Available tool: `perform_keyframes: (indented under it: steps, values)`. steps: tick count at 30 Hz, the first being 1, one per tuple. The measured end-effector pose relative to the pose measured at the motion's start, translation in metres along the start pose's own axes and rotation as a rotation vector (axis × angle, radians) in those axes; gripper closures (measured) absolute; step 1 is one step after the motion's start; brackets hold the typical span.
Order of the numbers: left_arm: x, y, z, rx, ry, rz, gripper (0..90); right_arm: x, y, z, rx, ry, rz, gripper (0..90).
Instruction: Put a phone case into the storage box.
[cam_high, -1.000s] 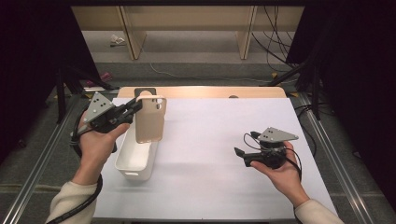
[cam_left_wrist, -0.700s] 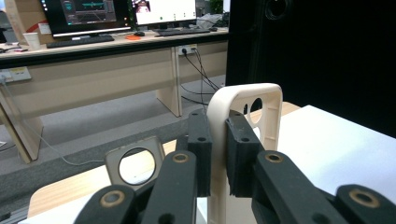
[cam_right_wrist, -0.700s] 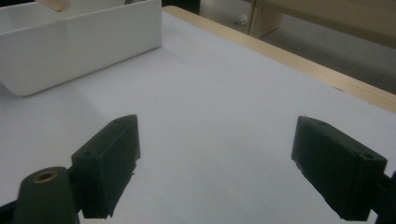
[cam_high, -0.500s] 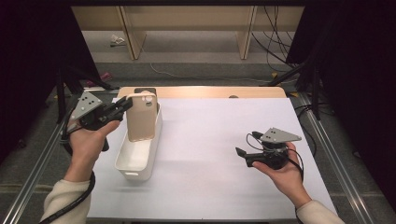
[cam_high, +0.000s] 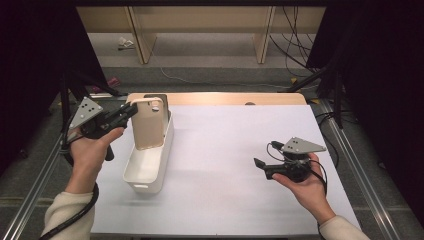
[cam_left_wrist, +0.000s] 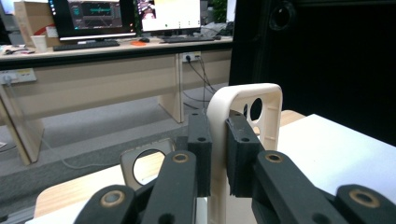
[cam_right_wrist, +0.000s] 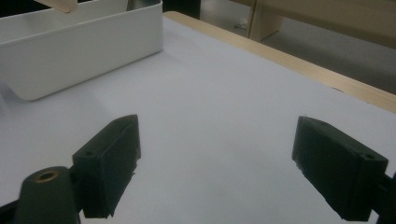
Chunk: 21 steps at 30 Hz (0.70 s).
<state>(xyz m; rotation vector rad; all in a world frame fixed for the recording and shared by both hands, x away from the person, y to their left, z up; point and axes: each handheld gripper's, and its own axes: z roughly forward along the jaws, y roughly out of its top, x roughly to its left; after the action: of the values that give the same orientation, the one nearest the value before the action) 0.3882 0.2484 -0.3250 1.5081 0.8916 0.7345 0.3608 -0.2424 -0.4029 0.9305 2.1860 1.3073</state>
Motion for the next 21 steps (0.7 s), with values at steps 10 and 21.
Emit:
perform_keyframes:
  steps: [10, 21]
  values:
    - [0.007, -0.007, 0.003, -0.002, -0.003, 0.002, 81.6, -0.002, -0.001, -0.002, -0.008, 0.009, 0.022, 16.2]
    - [0.013, -0.011, 0.005, -0.001, -0.003, 0.007, 81.6, -0.002, -0.003, -0.004, -0.01, 0.016, 0.034, 16.2]
